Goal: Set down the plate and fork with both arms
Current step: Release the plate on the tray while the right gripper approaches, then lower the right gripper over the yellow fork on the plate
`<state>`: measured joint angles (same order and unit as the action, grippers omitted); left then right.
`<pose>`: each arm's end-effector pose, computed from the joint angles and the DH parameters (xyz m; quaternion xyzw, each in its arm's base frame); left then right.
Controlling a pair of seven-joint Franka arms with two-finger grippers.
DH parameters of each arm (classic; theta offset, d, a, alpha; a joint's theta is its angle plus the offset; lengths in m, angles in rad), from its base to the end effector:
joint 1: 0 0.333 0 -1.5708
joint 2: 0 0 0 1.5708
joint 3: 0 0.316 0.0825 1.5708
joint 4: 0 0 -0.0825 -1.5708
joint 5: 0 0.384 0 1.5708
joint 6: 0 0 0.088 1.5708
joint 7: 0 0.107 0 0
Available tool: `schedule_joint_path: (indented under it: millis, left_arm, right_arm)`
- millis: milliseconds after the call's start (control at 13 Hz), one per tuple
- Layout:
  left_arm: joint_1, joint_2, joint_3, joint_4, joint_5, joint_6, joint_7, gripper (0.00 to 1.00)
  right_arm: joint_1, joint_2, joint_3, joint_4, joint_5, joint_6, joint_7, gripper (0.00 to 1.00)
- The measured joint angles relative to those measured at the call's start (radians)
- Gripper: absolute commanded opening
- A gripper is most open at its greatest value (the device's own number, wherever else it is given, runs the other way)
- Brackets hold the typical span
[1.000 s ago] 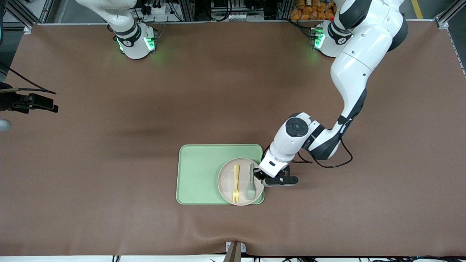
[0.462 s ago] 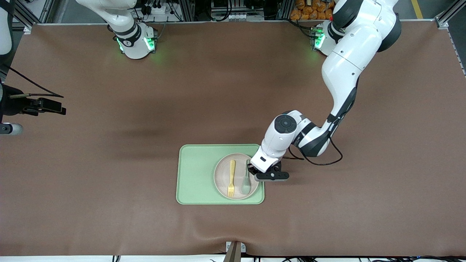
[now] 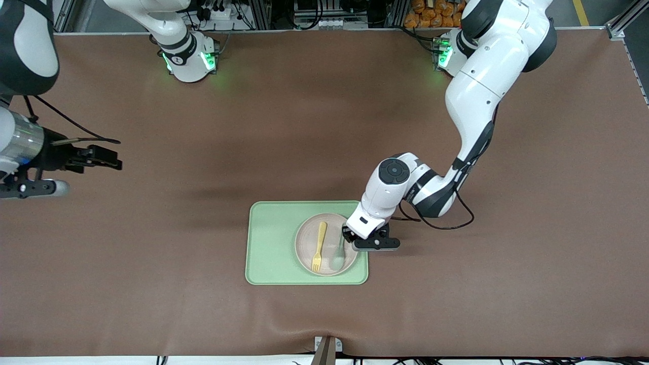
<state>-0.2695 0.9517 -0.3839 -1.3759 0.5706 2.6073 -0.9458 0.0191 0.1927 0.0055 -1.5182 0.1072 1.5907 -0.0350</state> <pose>0.6398 -0.4108 0.2020 0.9823 0.0272 0.1575 0.0973 0.6074 0.0259 0.5393 -0.9964 -0.0254 0.0597 0.0542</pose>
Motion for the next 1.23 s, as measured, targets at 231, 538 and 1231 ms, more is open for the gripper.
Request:
schedule_joint_path:
  millis: [231, 538, 1231]
  left_arm:
    - [0.009, -0.007, 0.002, 0.013, 0.0, 0.0, 0.0, 1.0]
    - [0.074, -0.064, 0.007, 0.03, 0.0, 0.0, 0.0, 1.0]
    - [0.331, -0.139, -0.101, 0.032, 0.0, -0.125, 0.06, 1.0]
  right_arm:
    - [0.065, 0.037, 0.002, -0.001, 0.008, 0.077, 0.081, 1.0]
    - [0.147, 0.096, 0.003, 0.0, 0.011, 0.187, 0.189, 1.0]
    - [0.343, 0.341, 0.003, 0.163, 0.01, 0.4, 0.668, 1.0]
